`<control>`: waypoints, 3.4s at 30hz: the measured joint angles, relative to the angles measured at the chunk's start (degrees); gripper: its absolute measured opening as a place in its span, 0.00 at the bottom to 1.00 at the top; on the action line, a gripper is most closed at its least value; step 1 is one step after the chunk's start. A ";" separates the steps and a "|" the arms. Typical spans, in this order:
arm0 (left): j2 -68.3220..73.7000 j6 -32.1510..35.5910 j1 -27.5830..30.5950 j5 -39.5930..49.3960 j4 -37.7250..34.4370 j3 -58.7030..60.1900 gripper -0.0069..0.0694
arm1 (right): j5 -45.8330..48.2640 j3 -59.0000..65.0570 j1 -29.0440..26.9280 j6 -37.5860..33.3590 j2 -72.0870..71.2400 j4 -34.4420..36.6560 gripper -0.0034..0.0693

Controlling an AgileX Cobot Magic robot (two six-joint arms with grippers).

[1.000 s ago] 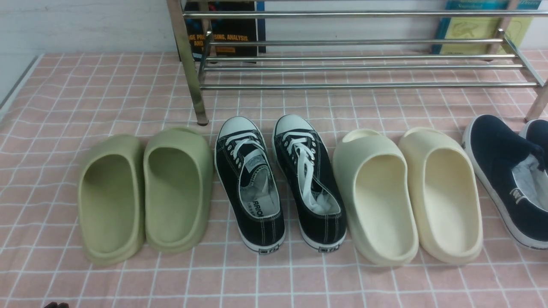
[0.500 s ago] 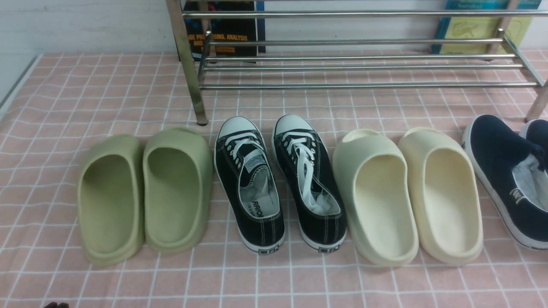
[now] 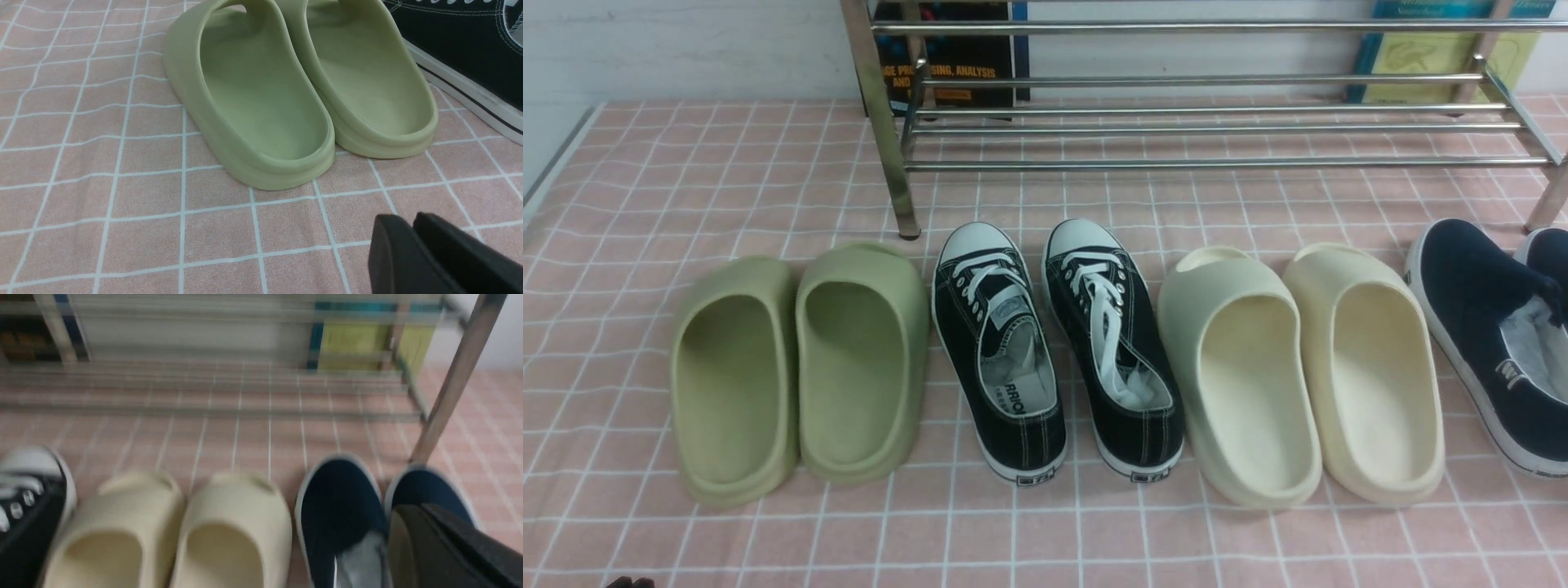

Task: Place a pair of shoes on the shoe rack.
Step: Use the right arm to grab the shoe closest to it, then use the right arm to put a shoe into the shoe rack, then use the right arm to grab the shoe closest to it

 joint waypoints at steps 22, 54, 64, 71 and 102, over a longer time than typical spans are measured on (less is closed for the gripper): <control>0.00 0.00 0.00 0.00 0.00 0.00 0.23 | 15.52 -16.30 0.00 -1.79 38.97 -3.46 0.58; 0.00 0.00 0.00 0.00 0.17 0.00 0.27 | 15.69 -36.01 7.32 -7.55 45.79 3.23 0.08; 0.00 0.00 0.00 0.00 0.17 0.00 0.28 | 18.21 -59.30 7.39 -7.61 65.11 3.26 0.08; 0.00 0.00 0.00 0.00 0.30 0.00 0.28 | 22.41 -74.45 7.39 -7.61 74.74 4.13 0.08; 0.00 -0.01 0.00 0.00 0.40 0.00 0.31 | 44.98 -78.11 5.03 -5.60 58.93 -3.77 0.56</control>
